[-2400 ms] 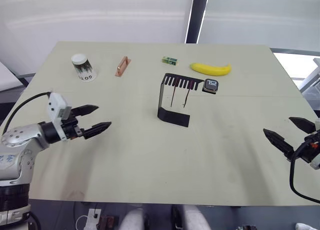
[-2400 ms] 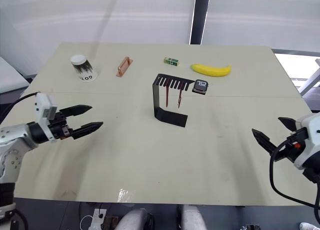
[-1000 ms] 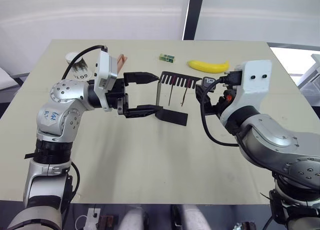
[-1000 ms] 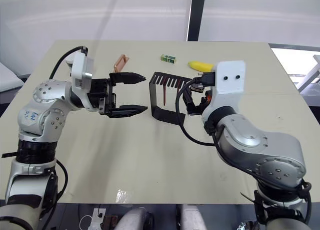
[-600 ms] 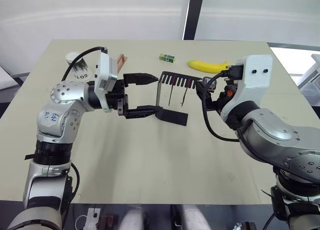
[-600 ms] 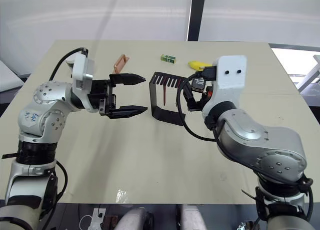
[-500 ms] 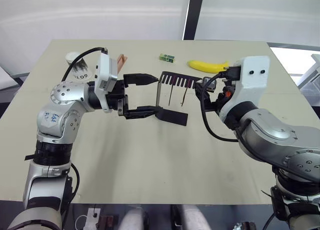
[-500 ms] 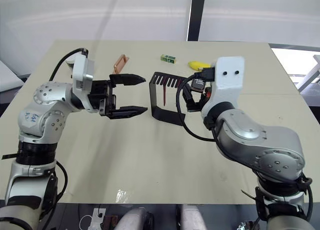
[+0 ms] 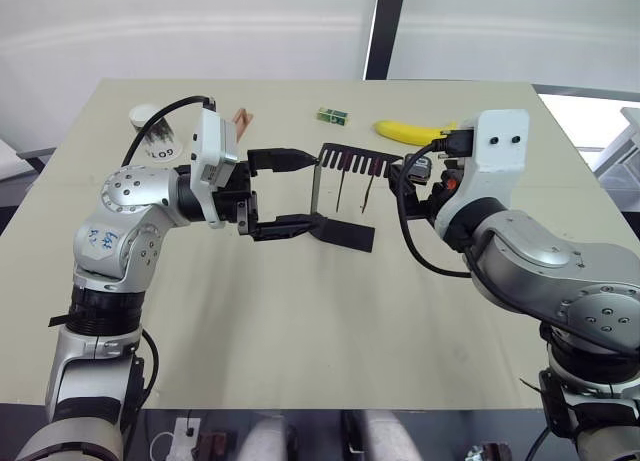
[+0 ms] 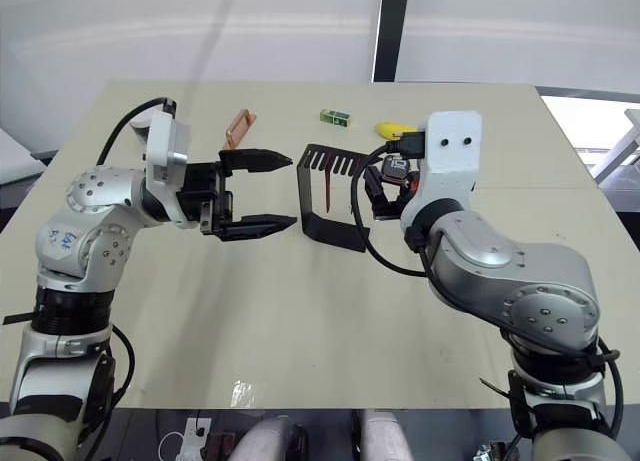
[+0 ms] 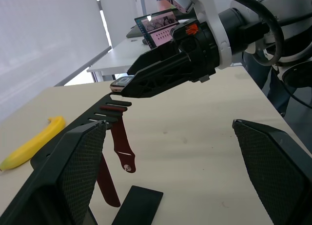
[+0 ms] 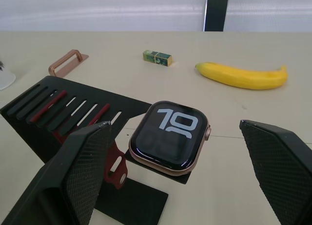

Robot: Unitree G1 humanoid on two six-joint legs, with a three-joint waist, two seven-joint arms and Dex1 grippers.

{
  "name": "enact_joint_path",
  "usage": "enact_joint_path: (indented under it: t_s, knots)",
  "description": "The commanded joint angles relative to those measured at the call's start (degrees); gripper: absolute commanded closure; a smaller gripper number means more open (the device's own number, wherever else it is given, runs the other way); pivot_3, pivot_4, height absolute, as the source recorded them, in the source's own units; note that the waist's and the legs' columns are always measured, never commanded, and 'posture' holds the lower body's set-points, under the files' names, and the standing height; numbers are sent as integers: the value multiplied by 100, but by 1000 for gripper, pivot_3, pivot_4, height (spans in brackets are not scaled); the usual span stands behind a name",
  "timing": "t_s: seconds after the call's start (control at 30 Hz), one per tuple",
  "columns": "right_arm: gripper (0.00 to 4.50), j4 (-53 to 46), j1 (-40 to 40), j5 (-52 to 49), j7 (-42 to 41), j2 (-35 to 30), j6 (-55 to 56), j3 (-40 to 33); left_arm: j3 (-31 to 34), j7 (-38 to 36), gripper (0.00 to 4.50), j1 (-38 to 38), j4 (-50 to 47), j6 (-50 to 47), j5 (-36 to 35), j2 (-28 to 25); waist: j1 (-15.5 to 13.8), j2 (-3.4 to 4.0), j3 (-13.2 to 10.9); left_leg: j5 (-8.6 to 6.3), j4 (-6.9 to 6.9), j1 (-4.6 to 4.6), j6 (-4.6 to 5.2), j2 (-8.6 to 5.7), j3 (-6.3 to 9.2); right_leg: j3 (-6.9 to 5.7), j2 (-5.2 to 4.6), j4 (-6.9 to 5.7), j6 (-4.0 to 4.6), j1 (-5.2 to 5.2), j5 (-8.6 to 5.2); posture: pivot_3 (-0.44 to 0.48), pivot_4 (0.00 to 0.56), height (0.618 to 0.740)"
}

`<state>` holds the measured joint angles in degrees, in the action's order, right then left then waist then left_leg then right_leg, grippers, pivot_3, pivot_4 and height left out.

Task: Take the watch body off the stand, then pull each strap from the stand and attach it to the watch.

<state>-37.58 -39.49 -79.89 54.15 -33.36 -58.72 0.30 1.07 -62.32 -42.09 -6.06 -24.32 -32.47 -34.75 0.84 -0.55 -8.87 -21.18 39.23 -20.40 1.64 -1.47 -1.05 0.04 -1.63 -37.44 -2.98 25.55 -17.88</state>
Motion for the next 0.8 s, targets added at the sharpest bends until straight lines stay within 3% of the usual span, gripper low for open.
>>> enact_joint_path:
  t_s: [0.03, 0.13, 0.2, 0.8]
  knots:
    - [0, -80, -111, 84, -116, 27, 61, -15, 115, 45, 35, -10, -189, 60, -5, -52, 4, 0, 0, 0, 0, 0, 0, 0, 0, 0, 0, 0, 0, 0, 0, 0, 150, 740]
    - [0, -74, -103, 105, -145, 48, 62, -15, 121, 64, 35, -10, -191, 63, -2, -59, 15, 0, 0, 0, 0, -1, 0, 0, 2, -1, 0, 0, 0, 0, 0, 0, 150, 740]
    - [544, -72, -98, 107, -163, 56, 65, -7, 133, 77, 0, -3, -209, 56, -11, -68, 27, 0, 0, 0, 0, -1, 0, 0, 3, -2, 0, 0, 0, 0, 0, 0, 150, 740]
    - [544, -37, -160, 238, -349, 54, 19, 5, 169, 166, 0, 52, -262, 56, -34, -78, 74, 0, 0, 0, -2, -3, 0, 0, 7, -6, -1, 1, 0, 0, 0, 0, 150, 740]
